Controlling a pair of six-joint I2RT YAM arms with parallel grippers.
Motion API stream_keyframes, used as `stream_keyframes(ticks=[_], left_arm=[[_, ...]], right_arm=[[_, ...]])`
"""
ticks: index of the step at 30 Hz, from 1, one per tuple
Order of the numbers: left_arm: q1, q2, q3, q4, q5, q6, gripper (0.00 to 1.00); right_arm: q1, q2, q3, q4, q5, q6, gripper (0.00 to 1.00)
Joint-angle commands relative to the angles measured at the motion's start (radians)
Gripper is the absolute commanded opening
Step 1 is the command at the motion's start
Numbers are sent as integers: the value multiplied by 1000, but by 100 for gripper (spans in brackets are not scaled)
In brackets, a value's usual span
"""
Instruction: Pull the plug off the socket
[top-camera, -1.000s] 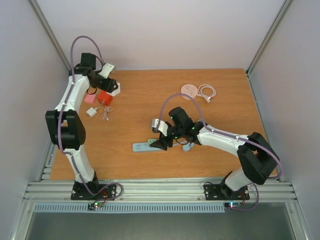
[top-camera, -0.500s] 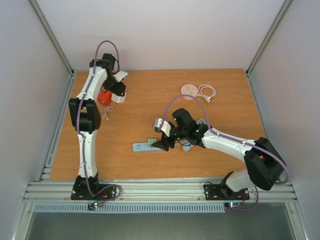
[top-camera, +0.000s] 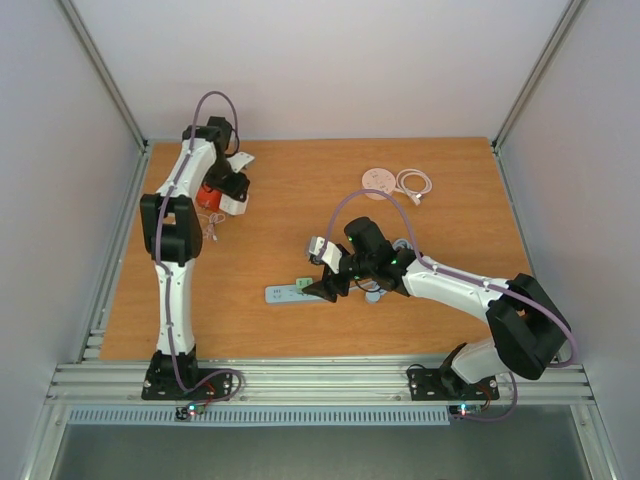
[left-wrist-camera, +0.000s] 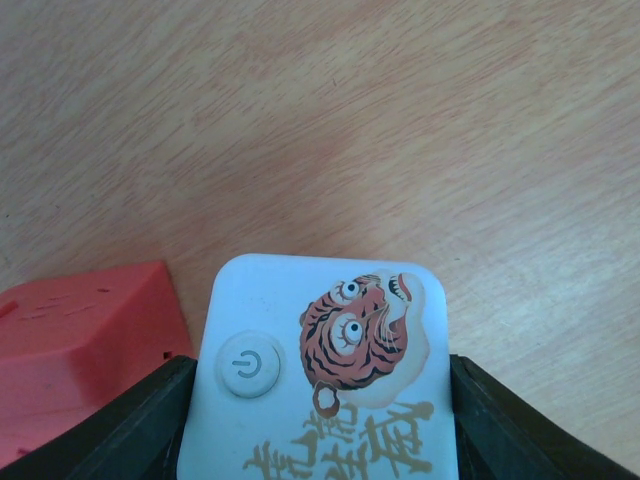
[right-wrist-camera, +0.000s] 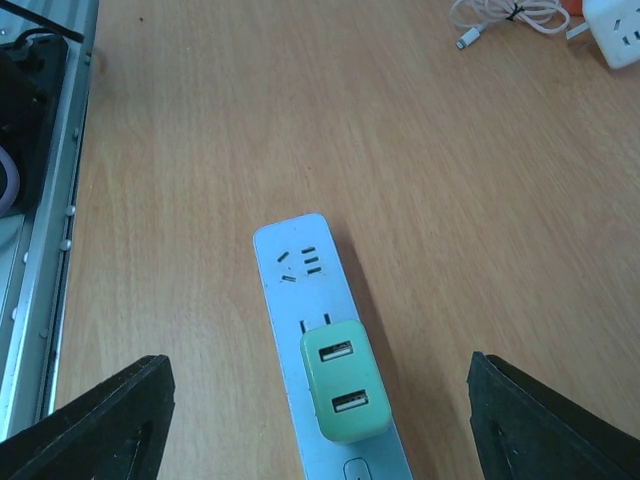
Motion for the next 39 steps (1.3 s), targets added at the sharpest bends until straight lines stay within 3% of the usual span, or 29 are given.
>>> stream_keyframes(ticks=[1, 4, 10, 16, 21, 26, 35, 39], left_arm=[[-3, 32, -9, 39, -23, -17, 42], [-5, 38, -11, 45, -32, -19, 51], [-7, 23, -14, 59, -12, -16, 80], [-6, 2, -10, 78, -4, -27, 91], [-6, -41, -11, 90, 35, -33, 95], [-6, -149, -71, 116, 70, -27, 90], [-6, -348, -340, 212, 37, 5, 53], [-6, -358, -404, 241, 36, 15, 47]], right_arm=[[6, 9, -5, 20, 4, 8, 82], [7, 17, 0, 16, 4, 10, 82], [6, 21, 3, 15, -7, 14, 84], [6, 26, 6, 11, -5, 18, 84], [6, 30, 6, 10, -1, 19, 84], [6, 30, 6, 9, 5, 19, 84], [7, 33, 3, 9, 6, 16, 84], [6, 38, 4, 9, 7, 15, 84]])
